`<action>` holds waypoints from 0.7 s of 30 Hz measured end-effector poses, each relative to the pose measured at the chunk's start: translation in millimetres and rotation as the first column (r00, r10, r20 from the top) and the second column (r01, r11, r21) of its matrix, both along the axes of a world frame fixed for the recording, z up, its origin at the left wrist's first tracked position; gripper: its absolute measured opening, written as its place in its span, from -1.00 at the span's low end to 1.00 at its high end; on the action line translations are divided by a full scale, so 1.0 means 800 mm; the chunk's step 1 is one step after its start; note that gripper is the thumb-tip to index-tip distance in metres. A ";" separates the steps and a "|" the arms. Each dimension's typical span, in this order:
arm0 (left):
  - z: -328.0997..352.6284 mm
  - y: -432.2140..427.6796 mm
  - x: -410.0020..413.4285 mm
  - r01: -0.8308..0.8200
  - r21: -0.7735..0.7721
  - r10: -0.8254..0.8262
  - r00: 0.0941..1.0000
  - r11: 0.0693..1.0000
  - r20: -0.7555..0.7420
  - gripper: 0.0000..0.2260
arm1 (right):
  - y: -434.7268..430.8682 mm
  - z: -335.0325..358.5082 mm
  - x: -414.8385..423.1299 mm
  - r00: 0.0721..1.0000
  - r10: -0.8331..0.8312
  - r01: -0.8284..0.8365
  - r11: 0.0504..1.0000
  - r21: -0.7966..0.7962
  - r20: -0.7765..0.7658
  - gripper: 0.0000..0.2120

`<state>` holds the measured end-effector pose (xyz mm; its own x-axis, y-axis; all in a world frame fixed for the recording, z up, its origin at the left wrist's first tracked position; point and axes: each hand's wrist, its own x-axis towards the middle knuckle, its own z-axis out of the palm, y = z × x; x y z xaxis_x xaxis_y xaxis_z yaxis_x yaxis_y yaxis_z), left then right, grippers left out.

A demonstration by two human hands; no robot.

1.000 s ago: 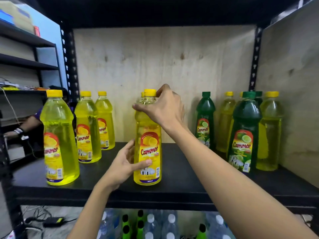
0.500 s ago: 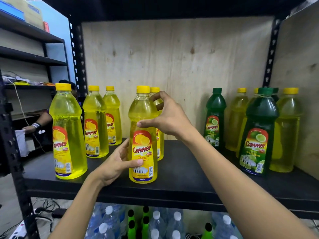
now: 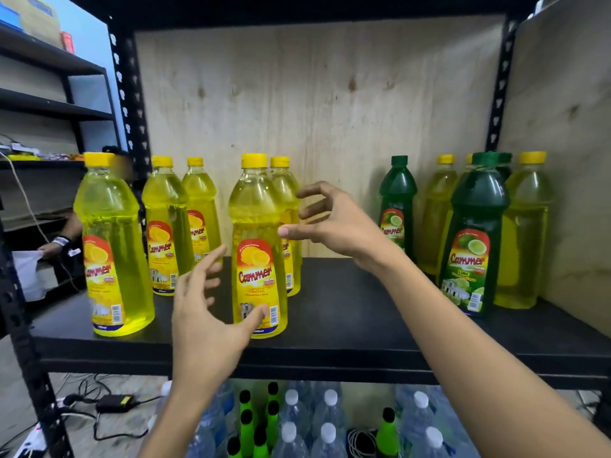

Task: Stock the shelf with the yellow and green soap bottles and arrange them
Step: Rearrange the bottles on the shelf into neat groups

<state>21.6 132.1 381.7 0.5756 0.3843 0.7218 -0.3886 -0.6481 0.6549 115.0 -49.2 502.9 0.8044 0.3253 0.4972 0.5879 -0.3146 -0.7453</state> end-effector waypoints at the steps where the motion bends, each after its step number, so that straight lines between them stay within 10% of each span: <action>1: 0.000 -0.020 -0.003 -0.043 0.055 0.037 0.994 0.998 0.103 -0.21 | -0.017 -0.005 0.007 0.999 -0.022 0.024 0.998 0.055 -0.038 -0.37; 4: 0.007 -0.087 0.015 0.079 0.195 -0.120 0.971 0.978 0.206 -0.45 | -0.063 -0.017 0.035 0.980 -0.160 0.180 0.964 0.194 -0.115 -0.44; 9: 0.030 -0.178 0.118 0.319 0.207 -0.280 0.939 0.925 -0.199 -0.54 | -0.114 -0.029 0.090 0.893 -0.435 0.448 0.846 0.288 -0.112 -0.34; 21: 0.019 -0.214 0.350 0.356 0.021 -0.275 0.757 0.934 -0.592 -0.26 | -0.100 -0.051 0.201 0.794 -0.581 0.599 0.694 0.398 -0.182 -0.17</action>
